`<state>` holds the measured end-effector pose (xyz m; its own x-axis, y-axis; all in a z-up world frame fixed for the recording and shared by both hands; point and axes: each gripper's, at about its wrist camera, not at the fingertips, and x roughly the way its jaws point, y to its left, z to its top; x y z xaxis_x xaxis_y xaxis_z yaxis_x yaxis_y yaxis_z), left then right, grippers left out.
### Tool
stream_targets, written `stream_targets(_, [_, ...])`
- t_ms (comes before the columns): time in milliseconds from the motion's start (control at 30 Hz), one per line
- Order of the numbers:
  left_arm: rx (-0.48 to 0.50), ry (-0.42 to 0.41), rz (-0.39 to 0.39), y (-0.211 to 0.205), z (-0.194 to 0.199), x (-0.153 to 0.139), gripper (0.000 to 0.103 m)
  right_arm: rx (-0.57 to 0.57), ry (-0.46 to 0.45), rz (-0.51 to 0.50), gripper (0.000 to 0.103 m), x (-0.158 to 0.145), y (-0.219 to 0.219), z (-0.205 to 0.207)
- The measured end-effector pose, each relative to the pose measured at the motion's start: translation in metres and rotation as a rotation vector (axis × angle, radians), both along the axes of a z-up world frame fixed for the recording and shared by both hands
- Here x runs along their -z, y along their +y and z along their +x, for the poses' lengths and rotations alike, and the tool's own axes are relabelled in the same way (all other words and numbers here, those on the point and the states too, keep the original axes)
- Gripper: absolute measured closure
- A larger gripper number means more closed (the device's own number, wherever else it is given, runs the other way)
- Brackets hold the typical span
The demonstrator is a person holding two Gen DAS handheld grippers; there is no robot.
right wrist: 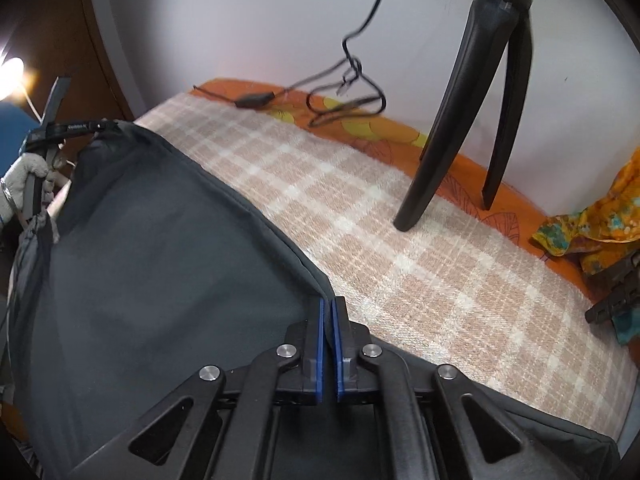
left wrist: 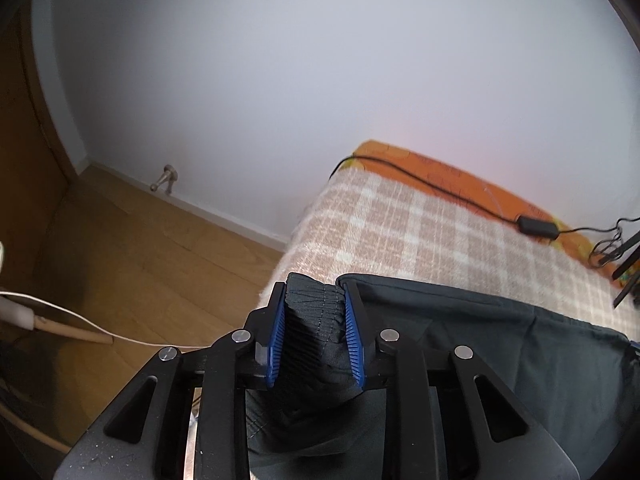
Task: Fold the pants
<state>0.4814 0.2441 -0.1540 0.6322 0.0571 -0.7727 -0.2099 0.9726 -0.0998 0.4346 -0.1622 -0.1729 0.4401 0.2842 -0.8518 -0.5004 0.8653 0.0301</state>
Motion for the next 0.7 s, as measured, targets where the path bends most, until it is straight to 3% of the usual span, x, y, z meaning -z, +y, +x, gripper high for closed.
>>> stream_targets(367, [-0.003, -0.106, -0.037, 0.006, -0.049, -0.045, 0.078, -0.016, -0.102, 0.075, 0.103, -0.080, -0.006, -0.059])
stream_targets(700, [0.015, -0.183, -0.082, 0.012, -0.121, -0.061, 0.078, -0.059, -0.123, 0.068, 0.103, -0.136, -0.006, -0.135])
